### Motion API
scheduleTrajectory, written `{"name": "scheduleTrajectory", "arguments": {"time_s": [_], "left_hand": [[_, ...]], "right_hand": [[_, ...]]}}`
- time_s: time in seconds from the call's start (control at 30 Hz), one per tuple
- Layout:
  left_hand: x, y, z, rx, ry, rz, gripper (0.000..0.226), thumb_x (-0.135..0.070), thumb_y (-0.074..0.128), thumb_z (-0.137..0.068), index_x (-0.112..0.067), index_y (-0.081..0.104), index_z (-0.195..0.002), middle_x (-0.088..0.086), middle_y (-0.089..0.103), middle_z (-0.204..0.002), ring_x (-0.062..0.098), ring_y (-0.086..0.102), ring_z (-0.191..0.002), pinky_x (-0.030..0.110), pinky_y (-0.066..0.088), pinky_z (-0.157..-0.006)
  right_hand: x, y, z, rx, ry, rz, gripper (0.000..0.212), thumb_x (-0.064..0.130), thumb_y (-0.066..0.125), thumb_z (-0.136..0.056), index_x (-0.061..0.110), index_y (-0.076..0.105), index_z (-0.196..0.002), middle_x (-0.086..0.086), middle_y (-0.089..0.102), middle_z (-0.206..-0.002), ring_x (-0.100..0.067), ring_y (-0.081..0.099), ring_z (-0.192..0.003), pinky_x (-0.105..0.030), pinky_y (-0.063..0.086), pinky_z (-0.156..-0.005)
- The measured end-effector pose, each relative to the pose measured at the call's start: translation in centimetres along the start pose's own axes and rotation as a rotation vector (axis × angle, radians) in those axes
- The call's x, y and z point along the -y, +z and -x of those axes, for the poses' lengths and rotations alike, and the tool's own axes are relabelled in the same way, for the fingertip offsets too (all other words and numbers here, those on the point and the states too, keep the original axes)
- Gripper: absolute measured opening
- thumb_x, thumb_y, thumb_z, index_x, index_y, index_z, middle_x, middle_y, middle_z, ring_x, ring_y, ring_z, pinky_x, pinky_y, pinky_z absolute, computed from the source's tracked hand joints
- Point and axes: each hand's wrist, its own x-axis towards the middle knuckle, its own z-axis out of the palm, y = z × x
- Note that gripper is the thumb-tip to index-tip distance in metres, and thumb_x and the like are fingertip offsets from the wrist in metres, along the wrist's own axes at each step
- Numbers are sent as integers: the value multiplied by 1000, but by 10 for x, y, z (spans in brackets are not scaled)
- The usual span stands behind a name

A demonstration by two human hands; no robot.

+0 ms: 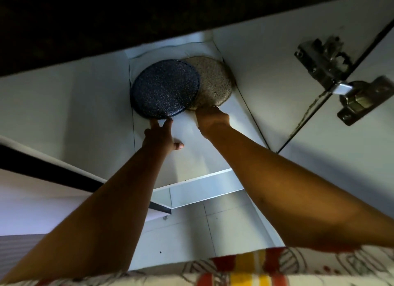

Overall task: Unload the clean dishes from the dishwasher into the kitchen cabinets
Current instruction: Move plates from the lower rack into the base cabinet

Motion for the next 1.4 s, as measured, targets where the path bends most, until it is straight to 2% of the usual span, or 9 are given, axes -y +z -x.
{"name": "scheduleTrajectory", "arguments": {"time_s": [0.2,0.4,0.5,0.63,0.8,0.97,1.2,1.33,1.4], "left_hand": [[-1,7,38,63,-9,-61,83,-49,60,-84,-27,13,-149,9,18,-153,37,27,-134,47,39,-99],[3,29,105,161,38,-140,98,-40,71,-79,-23,6,-150,5,14,-157,32,24,-138,46,38,-107],[-3,48,150,261,35,-14,111,-36,78,-72,-19,1,-150,5,10,-158,32,16,-144,50,29,-113],[-25,67,220,369,-10,214,112,-32,76,-76,-21,-8,-151,2,4,-160,27,7,-147,43,21,-117],[-70,80,303,352,-12,462,70,-21,64,-87,-19,27,-146,4,39,-147,22,40,-133,25,36,-97],[-109,118,369,545,-31,430,65,-29,61,-90,-17,28,-145,5,41,-146,24,45,-129,28,40,-100],[-143,125,476,670,-6,500,53,-30,60,-90,-17,41,-137,4,49,-138,17,49,-124,20,37,-99],[-173,118,495,627,38,515,44,-28,60,-90,-16,48,-130,1,57,-114,13,56,-101,5,37,-70],[-196,120,501,610,67,531,40,-26,60,-90,-16,51,-127,2,60,-109,16,57,-97,12,40,-76]], "right_hand": [[3,-8,25,187,-23,119,74,22,76,-77,16,40,-141,-9,45,-141,-31,45,-129,-45,41,-100],[-7,6,87,266,-48,135,56,7,67,-82,11,48,-134,-13,52,-130,-33,52,-119,-41,44,-92],[-19,17,115,328,-41,77,55,0,63,-82,11,50,-134,-13,56,-127,-32,56,-114,-37,47,-94],[-45,30,164,405,-56,-42,54,4,53,-90,16,42,-142,-9,44,-143,-29,46,-128,-39,38,-107],[-91,70,269,415,-111,-200,49,0,46,-92,12,45,-140,-14,43,-144,-31,44,-130,-38,36,-109],[-139,112,361,577,18,-266,57,1,56,-90,24,44,-140,-10,45,-141,-27,50,-124,-31,43,-103],[-215,102,487,566,184,-273,45,15,63,-89,19,52,-133,-10,48,-138,-24,51,-122,-30,43,-100],[-261,73,516,486,251,-311,43,15,62,-90,15,53,-132,-10,50,-138,-24,49,-124,-30,40,-103],[-280,57,523,443,247,-332,42,14,59,-91,11,54,-132,-10,52,-136,-24,49,-124,-26,36,-101]]}}
